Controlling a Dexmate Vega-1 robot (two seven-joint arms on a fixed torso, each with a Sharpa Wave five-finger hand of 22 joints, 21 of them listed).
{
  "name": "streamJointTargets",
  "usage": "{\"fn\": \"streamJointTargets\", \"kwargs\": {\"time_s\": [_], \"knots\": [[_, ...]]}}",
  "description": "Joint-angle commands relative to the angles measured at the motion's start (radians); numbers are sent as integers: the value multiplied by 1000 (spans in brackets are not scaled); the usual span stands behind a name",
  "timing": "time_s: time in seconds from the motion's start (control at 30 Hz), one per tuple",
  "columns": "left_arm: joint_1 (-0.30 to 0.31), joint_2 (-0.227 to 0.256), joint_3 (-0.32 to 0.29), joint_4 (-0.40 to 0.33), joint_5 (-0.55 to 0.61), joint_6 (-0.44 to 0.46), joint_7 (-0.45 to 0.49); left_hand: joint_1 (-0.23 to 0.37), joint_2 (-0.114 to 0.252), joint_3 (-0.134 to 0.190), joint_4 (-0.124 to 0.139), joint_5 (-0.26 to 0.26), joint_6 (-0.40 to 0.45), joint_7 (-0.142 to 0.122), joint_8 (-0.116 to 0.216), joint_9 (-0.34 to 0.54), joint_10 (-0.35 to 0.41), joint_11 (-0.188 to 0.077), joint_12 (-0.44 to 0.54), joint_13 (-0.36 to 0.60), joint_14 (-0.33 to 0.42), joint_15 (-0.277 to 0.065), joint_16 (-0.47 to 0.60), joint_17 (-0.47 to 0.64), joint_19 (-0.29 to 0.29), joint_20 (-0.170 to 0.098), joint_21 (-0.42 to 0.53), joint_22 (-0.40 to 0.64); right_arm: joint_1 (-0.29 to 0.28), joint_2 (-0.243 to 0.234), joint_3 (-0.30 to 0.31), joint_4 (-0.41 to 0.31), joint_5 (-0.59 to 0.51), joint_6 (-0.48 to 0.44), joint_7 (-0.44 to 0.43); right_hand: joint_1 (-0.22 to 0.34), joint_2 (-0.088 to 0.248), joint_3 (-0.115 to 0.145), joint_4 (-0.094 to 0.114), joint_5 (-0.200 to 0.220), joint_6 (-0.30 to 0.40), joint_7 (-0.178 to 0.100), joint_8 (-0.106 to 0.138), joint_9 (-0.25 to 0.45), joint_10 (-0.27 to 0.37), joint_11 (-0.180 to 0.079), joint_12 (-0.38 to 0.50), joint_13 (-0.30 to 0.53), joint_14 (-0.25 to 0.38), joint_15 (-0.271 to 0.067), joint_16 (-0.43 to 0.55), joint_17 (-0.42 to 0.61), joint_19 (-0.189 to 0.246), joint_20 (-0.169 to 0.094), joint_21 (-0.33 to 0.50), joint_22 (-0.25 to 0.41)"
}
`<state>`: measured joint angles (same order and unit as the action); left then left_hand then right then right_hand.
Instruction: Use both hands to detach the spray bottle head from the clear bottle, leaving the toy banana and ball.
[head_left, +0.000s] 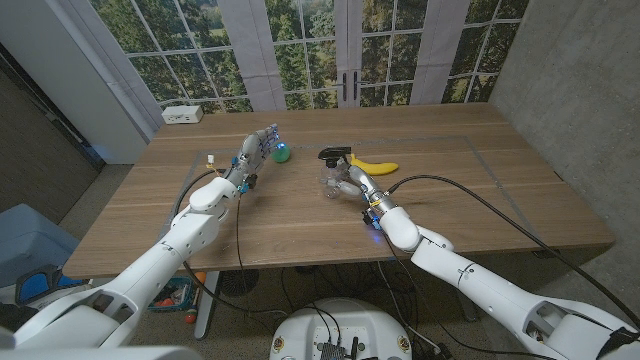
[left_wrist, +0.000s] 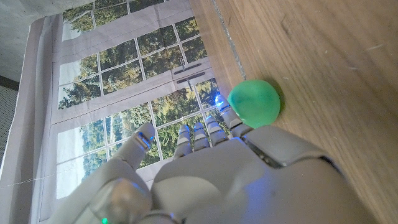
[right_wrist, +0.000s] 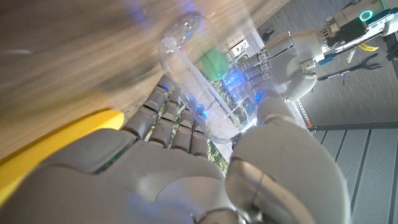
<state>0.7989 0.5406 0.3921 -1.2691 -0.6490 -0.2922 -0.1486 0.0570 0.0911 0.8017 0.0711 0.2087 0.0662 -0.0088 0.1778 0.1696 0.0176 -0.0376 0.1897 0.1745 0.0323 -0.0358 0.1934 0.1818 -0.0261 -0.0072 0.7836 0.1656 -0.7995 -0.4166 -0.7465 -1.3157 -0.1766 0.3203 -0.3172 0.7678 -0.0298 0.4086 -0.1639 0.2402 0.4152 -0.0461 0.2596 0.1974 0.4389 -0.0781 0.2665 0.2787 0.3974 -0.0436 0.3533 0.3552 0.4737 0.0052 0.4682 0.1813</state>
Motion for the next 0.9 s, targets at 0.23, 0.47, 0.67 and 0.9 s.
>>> {"fn": "streamJointTargets", "kwargs": {"time_s": [0.23,0.47,0.67,0.9], "knots": [[-17,-7,4,25,-1,-2,-16,-12,60,-1,-2,7,14,1,5,3,9,-1,3,2,11,-11,3,0,3,1,-9,1,2,31,-13,21,-69,-38,-147,172,186,-39,2,-58,449,-59,153,10,436,-59,191,126,335,-171,365,312,130,-93,131,38],[-23,-2,8,20,10,-6,-20,8,44,-3,-42,4,25,-2,7,3,20,-6,6,2,21,-12,-1,-10,11,1,-21,1,-9,24,-9,-6,-105,-63,-209,219,192,-25,-2,-60,538,-33,193,12,598,-75,288,207,465,-171,441,406,159,-99,208,55],[-32,48,23,-42,31,66,-26,94,-4,-49,-225,-29,72,-7,12,5,113,4,23,4,162,2,21,-9,123,42,-46,6,-21,2,-9,-68,-175,-147,-263,242,189,-23,-4,-60,550,-16,198,14,627,-76,322,252,494,-172,471,455,161,-98,236,63],[-65,108,50,-97,60,135,-80,165,-54,-110,-254,-34,232,15,39,11,309,15,58,13,376,-15,64,-1,207,52,-68,14,-25,-23,-17,-107,-265,-216,-337,246,182,-24,1,-58,564,-34,204,16,619,-77,337,285,484,-170,469,481,152,-110,253,68]]}}
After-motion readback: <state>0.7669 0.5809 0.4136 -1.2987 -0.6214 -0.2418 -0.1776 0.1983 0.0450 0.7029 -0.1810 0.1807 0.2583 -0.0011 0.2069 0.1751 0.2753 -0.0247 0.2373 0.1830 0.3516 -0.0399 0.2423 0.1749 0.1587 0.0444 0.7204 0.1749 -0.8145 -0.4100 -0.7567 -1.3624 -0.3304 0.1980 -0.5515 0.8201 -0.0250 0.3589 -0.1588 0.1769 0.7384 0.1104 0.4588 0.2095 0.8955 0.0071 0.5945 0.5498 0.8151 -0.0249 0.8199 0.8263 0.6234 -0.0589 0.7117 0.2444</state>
